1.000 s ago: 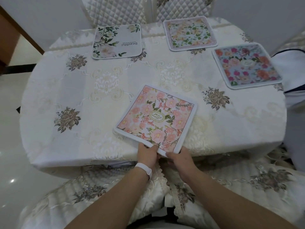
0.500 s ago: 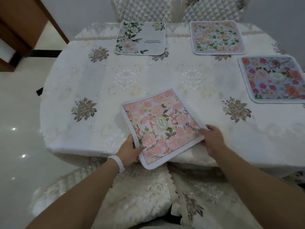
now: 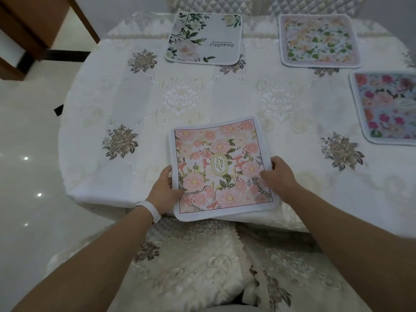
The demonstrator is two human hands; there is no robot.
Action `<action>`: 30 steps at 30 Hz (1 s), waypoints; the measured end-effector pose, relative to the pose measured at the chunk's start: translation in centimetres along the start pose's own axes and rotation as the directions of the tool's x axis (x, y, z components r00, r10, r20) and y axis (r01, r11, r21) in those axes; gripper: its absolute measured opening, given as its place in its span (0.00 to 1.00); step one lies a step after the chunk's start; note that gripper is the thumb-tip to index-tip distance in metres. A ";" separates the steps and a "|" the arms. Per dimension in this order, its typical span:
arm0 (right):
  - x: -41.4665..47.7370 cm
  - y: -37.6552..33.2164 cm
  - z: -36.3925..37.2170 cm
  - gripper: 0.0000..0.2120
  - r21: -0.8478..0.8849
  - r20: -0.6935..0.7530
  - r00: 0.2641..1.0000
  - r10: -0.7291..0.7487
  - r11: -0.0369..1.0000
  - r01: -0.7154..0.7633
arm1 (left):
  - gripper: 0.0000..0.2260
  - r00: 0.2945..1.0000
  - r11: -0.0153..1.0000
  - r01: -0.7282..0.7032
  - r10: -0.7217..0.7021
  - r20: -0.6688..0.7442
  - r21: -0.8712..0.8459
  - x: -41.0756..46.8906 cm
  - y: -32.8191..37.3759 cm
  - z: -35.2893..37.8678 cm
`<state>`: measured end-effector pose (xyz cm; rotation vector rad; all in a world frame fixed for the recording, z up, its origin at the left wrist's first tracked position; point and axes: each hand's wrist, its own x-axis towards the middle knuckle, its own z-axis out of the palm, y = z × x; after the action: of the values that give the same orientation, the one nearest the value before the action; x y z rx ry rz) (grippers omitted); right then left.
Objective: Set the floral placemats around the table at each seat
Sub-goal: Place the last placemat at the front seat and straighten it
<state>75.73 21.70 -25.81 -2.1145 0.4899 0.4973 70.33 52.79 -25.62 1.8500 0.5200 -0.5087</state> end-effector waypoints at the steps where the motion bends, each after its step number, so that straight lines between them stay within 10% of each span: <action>1: -0.1 0.1 0.0 0.09 0.004 -0.006 1.000 -0.004 1.000 0.004 | 0.32 1.000 1.000 0.002 -0.002 -0.009 -0.026 0.2 0.2 -0.1; 30: -3.1 15.7 -18.4 0.11 0.123 -0.351 0.930 0.111 0.990 -0.072 | 0.25 0.972 0.993 -0.106 0.113 0.205 -0.044 -0.6 7.9 22.7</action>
<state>68.11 -1.49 -25.02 -2.0888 0.8076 0.1286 72.16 28.81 -26.41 1.7593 0.2828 -0.6073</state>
